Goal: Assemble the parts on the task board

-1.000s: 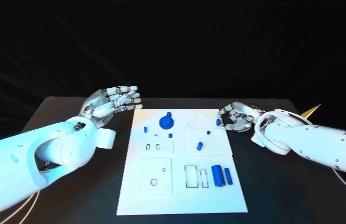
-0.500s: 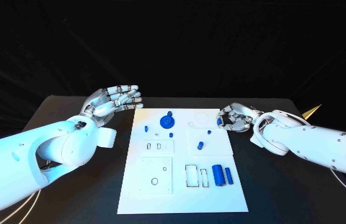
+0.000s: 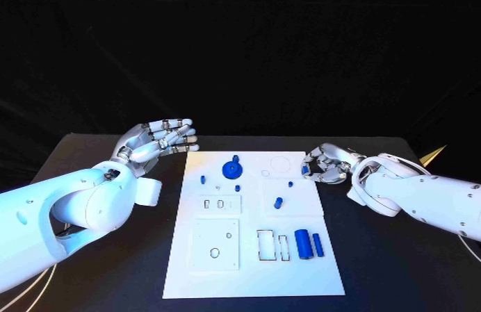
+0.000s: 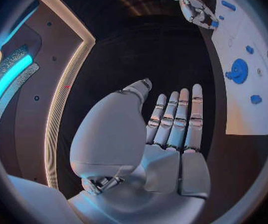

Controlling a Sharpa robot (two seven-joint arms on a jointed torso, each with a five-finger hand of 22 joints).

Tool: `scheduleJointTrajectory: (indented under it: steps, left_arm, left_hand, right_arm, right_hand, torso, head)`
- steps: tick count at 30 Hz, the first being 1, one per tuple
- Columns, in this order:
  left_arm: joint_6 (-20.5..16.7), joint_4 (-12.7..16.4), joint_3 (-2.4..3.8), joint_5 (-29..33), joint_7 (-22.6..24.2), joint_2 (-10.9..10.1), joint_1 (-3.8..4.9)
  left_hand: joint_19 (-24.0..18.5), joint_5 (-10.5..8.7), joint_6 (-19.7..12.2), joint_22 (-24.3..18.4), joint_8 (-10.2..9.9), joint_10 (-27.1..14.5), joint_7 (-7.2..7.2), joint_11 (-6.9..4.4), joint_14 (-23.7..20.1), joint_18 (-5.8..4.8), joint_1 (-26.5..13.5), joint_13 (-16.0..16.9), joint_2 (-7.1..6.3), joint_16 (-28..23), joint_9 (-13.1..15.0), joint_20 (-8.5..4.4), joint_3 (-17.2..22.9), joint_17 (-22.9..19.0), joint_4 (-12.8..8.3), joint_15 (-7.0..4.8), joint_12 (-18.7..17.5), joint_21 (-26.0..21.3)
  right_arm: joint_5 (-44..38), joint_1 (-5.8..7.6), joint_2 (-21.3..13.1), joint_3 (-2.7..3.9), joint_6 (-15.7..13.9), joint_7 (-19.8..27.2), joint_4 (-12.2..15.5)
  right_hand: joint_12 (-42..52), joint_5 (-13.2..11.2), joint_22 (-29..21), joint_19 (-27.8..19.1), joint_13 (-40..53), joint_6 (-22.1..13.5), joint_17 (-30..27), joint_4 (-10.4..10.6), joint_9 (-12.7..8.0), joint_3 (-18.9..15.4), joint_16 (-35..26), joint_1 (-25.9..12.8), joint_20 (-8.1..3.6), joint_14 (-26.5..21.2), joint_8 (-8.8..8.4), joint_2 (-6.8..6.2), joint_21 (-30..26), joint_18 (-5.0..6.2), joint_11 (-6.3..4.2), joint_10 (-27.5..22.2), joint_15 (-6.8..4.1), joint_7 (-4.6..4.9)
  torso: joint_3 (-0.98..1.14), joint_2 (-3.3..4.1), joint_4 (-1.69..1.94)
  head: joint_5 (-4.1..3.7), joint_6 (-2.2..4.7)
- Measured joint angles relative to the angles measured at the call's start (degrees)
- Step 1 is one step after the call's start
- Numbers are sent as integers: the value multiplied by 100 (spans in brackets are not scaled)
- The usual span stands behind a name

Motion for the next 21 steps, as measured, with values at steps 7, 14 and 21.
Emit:
scheduleJointTrajectory:
  steps: [7, 14, 21]
  left_arm:
    - [3, -3, 0, 0, -6, 0, 0]
    - [6, -8, 0, 0, -9, -6, 0]
    - [9, -23, -3, 0, -13, -11, 0]
  left_hand:
    - [0, 0, 0, 0, 0, 0, 0, 0, 0, 0, 0, 0, 0, 0, 0, 0, 0, 0, 0, 0, 0, 0]
    - [0, 0, 0, 0, 0, 0, 0, 0, 0, 0, 0, 0, 0, 0, 0, 0, 0, -1, 0, 0, 0, 0]
    - [0, 0, 0, 0, 0, 0, 0, 0, 0, 0, 0, 0, 0, 0, 0, 0, 0, -1, 0, 0, 0, 0]
  right_arm:
    - [2, 0, -1, 0, -131, -12, 14]
    - [18, 5, -53, 5, -364, -122, 190]
    - [72, 182, -176, 30, -552, -429, 770]
  right_hand:
    - [36, -22, 0, 0, 0, 15, 0, -51, 1, 50, 0, -46, -40, 17, 96, 59, 0, 0, -58, 4, -24, 2]
    - [36, -36, -1, 0, 0, 15, 0, -119, -1, 117, 0, -31, -80, 19, 95, 104, 0, 0, -74, -12, -63, 2]
    - [36, -56, -2, 0, 0, -6, 0, -133, -1, 179, 0, -66, -80, 19, 95, 143, 0, 0, -75, -13, -63, -19]
  torso:
    - [0, 0, -1]
    - [-3, -2, -1]
    - [-7, -14, -1]
  head:
    - [-7, -4]
    - [-2, -18]
    - [16, -35]
